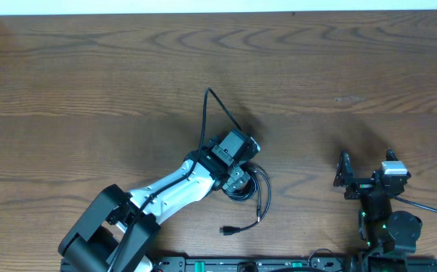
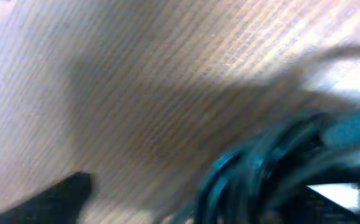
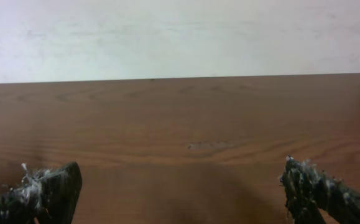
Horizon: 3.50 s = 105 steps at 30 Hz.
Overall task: Untangle cables
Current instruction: 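Carry the lifted coil forward toward the table center with the left gripper, then move the right gripper toward the coil held by the left gripper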
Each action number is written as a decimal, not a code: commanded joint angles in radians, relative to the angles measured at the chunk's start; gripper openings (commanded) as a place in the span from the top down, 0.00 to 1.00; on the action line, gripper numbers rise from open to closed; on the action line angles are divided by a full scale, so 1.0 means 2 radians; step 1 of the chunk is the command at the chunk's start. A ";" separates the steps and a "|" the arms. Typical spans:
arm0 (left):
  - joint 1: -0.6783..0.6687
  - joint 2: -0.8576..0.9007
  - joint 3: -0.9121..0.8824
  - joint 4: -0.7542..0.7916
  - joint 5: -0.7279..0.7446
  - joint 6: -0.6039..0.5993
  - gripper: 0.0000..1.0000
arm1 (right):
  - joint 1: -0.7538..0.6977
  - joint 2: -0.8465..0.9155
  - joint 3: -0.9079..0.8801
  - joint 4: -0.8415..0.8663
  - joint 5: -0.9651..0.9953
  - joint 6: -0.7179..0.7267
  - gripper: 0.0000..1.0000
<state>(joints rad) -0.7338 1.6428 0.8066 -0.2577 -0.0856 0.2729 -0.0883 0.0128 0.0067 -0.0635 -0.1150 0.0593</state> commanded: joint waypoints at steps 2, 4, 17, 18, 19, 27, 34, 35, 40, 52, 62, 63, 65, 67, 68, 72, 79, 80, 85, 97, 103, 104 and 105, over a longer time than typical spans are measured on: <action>0.002 0.006 -0.005 0.001 0.009 -0.003 0.67 | 0.003 -0.002 -0.001 -0.002 0.004 -0.006 0.01; 0.002 0.006 -0.005 0.001 0.009 -0.003 0.89 | 0.003 -0.002 -0.001 -0.002 0.004 -0.006 0.01; 0.002 -0.039 -0.004 0.001 0.009 -0.008 0.92 | 0.003 -0.002 -0.001 -0.002 0.004 -0.006 0.01; 0.002 -0.052 -0.004 0.001 0.009 -0.013 0.92 | 0.003 -0.002 -0.001 -0.002 0.004 -0.006 0.01; 0.002 -0.068 -0.004 0.001 0.009 -0.019 0.93 | 0.003 -0.002 -0.001 -0.002 0.004 -0.006 0.01; 0.002 -0.206 -0.004 0.001 0.010 -0.061 0.93 | 0.003 -0.002 -0.001 -0.002 0.004 -0.006 0.01; 0.002 -0.304 -0.004 -0.003 0.017 -0.088 0.93 | 0.003 -0.002 -0.001 -0.002 0.004 -0.006 0.01; 0.002 -0.314 -0.004 -0.004 0.018 -0.093 0.92 | 0.003 -0.002 -0.001 -0.002 0.004 -0.006 0.01; 0.002 -0.339 -0.004 -0.010 0.047 -0.096 0.93 | 0.003 -0.002 -0.001 -0.002 0.004 -0.006 0.01; 0.002 -0.342 -0.004 -0.013 0.109 -0.151 0.93 | 0.003 -0.002 -0.001 -0.002 0.004 -0.006 0.01; 0.002 -0.342 -0.004 -0.014 0.176 -0.178 0.93 | 0.003 -0.002 0.001 0.046 -0.055 0.066 0.01; 0.002 -0.342 -0.004 -0.014 0.179 -0.181 0.92 | 0.003 -0.002 0.004 0.047 -0.069 0.066 0.01; 0.002 -0.342 -0.004 -0.014 0.183 -0.183 0.92 | 0.003 -0.002 0.011 0.043 -0.087 0.066 0.01; 0.002 -0.342 -0.004 -0.014 0.183 -0.183 0.93 | 0.003 -0.001 0.024 0.029 -0.105 0.066 0.01; 0.002 -0.342 -0.004 -0.012 0.183 -0.183 0.92 | 0.003 0.000 0.032 0.021 -0.109 0.066 0.01; 0.002 -0.342 -0.004 0.000 0.183 -0.192 0.92 | 0.002 0.014 0.076 -0.034 -0.110 0.069 0.01; 0.002 -0.342 -0.004 0.012 0.183 -0.192 0.93 | 0.002 0.095 0.172 -0.096 -0.124 0.067 0.01; 0.002 -0.342 -0.004 0.013 0.183 -0.192 0.92 | 0.002 0.109 0.186 -0.101 -0.135 0.067 0.01; 0.002 -0.342 -0.004 0.022 0.179 -0.192 0.92 | 0.002 0.183 0.261 -0.147 -0.192 0.063 0.01; 0.002 -0.342 -0.004 0.077 0.100 -0.257 0.93 | 0.002 0.302 0.443 -0.311 -0.257 0.064 0.01; 0.002 -0.341 -0.004 0.112 0.100 -0.279 0.93 | 0.002 0.334 0.519 -0.393 -0.283 0.063 0.01; 0.002 -0.341 -0.004 0.115 0.101 -0.285 0.92 | 0.002 0.339 0.529 -0.405 -0.287 0.064 0.01; 0.002 -0.341 -0.004 0.117 0.101 -0.290 0.93 | 0.002 0.343 0.540 -0.416 -0.290 0.063 0.01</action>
<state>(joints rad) -0.7330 0.9726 0.7940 -0.0441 0.1272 -0.2558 -0.0883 0.6792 1.0321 -0.8684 -0.6453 0.1829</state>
